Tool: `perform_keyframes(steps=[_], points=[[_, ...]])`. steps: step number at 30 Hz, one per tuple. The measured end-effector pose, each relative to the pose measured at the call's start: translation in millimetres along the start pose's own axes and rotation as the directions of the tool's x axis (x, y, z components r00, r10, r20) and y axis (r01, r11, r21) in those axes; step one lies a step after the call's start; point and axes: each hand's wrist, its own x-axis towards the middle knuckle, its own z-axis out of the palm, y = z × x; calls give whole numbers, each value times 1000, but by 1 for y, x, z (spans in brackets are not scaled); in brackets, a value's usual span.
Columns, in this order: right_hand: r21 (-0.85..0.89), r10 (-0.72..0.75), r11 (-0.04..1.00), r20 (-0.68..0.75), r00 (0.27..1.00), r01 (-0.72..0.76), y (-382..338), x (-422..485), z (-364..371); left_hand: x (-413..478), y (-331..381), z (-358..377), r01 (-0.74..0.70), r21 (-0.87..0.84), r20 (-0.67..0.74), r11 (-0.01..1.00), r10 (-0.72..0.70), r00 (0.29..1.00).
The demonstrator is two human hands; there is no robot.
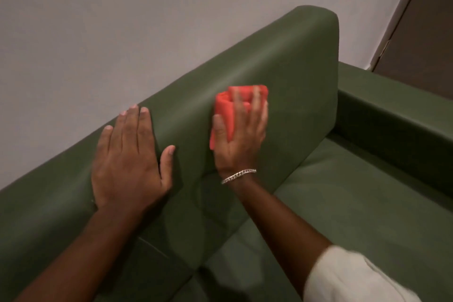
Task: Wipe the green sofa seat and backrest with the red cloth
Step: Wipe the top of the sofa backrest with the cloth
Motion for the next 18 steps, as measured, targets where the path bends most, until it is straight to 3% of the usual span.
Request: perform_keyframes(steps=[1, 2, 3, 5, 6, 7, 9, 10, 11, 12, 13, 14, 15, 17, 18], points=[[-16, -96, 995, 17, 995, 97, 1, 4, 0, -1, 0, -1, -4, 2, 13, 1000, 4, 1000], [9, -36, 999, -13, 999, 36, 5, 11, -4, -3, -2, -2, -14, 4, 33, 1000, 14, 999], [77, 164, 984, -74, 984, -159, 11, 23, -6, -3, -4, -5, -28, 9, 49, 1000, 28, 998], [274, 617, 768, -75, 783, -579, 14, 50, -9, -2, -8, -11, -81, 27, 83, 996, 79, 993], [265, 660, 737, -81, 747, -622, 6, 52, -9, -3, -10, -14, -108, 29, 103, 994, 105, 989], [197, 568, 816, -99, 817, -543, -5, 47, -10, -4, -14, -17, -131, 21, 121, 991, 128, 984], [111, 125, 986, 18, 992, -126, -23, 18, -13, -5, -24, -24, -178, -20, 144, 984, 179, 973], [124, -29, 992, 75, 997, 19, -24, 6, -14, -5, -32, -28, -212, -46, 160, 976, 216, 963], [196, 1, 980, 90, 996, -19, -22, 1, -13, -5, -42, -31, -256, -73, 180, 964, 265, 947], [236, 183, 952, 79, 980, -196, -21, -2, -8, -6, -53, -34, -303, -102, 202, 948, 318, 926], [282, 424, 864, 34, 905, -416, -32, -1, -6, -7, -64, -37, -335, -130, 222, 933, 357, 907], [269, 553, 803, -1, 833, -533, -48, -4, -6, -10, -75, -40, -352, -154, 242, 923, 381, 892], [252, 539, 816, -3, 842, -521, -63, -13, -4, -14, -86, -42, -356, -172, 260, 919, 391, 883], [177, 294, 940, 17, 956, -293, -79, -47, 1, -31, -110, -47, -339, -193, 284, 921, 383, 879], [185, 310, 931, 47, 950, -313, -82, -58, 4, -43, -123, -50, -326, -193, 295, 926, 371, 880]])
